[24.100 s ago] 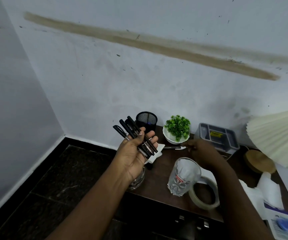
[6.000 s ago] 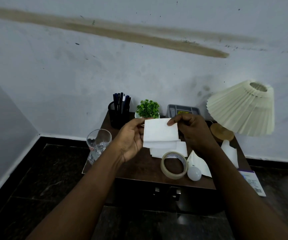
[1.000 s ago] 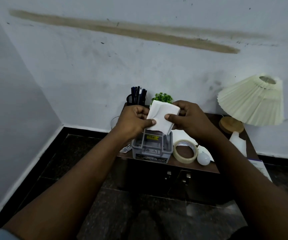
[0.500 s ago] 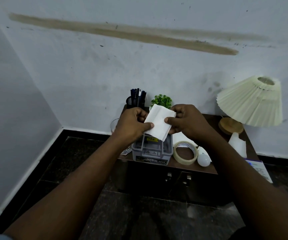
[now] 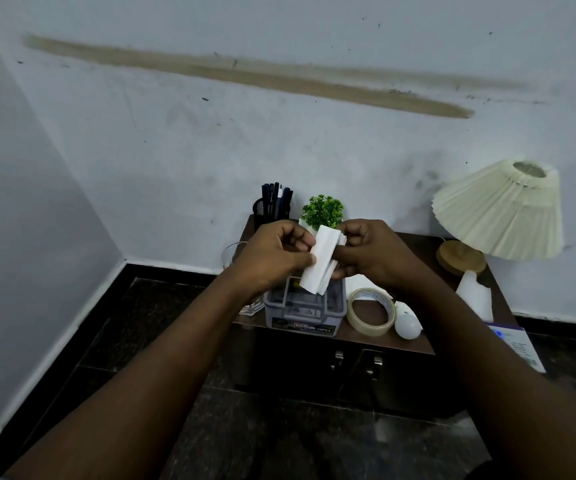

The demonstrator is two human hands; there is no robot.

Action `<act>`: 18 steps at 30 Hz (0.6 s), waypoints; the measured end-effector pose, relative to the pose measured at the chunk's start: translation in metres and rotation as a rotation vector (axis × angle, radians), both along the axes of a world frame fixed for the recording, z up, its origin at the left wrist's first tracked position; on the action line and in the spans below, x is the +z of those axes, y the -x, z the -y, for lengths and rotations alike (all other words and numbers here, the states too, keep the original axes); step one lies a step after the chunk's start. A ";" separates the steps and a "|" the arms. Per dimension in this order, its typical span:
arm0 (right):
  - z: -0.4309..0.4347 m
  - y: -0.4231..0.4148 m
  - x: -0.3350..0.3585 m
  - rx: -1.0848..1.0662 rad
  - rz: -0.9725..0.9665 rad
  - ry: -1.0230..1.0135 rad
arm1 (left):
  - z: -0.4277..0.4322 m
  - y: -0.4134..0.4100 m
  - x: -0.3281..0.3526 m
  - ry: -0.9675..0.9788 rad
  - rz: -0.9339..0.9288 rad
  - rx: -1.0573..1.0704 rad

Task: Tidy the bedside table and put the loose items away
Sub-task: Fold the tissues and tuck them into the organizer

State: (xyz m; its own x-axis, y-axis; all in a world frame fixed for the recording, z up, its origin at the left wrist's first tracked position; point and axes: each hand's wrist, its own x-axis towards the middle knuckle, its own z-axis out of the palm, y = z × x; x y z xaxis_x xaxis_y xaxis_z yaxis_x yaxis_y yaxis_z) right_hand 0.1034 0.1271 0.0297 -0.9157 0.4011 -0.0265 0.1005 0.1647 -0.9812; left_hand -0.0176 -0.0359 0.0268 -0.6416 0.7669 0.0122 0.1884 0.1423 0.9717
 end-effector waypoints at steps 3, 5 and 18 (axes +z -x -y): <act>-0.001 -0.002 0.001 0.047 -0.011 0.038 | 0.002 0.002 0.000 -0.002 0.059 -0.036; 0.000 -0.001 0.001 0.053 -0.020 0.079 | 0.003 0.003 -0.001 0.015 0.086 -0.077; 0.000 0.002 -0.002 0.024 -0.044 -0.030 | 0.002 0.007 -0.003 -0.007 0.024 0.028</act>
State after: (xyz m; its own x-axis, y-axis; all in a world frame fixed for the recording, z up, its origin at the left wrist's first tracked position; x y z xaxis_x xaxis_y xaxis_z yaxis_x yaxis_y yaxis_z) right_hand 0.1011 0.1271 0.0278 -0.9251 0.3789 0.0260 0.0526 0.1956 -0.9793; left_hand -0.0245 -0.0380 0.0235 -0.6632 0.7484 0.0016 0.1609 0.1405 0.9769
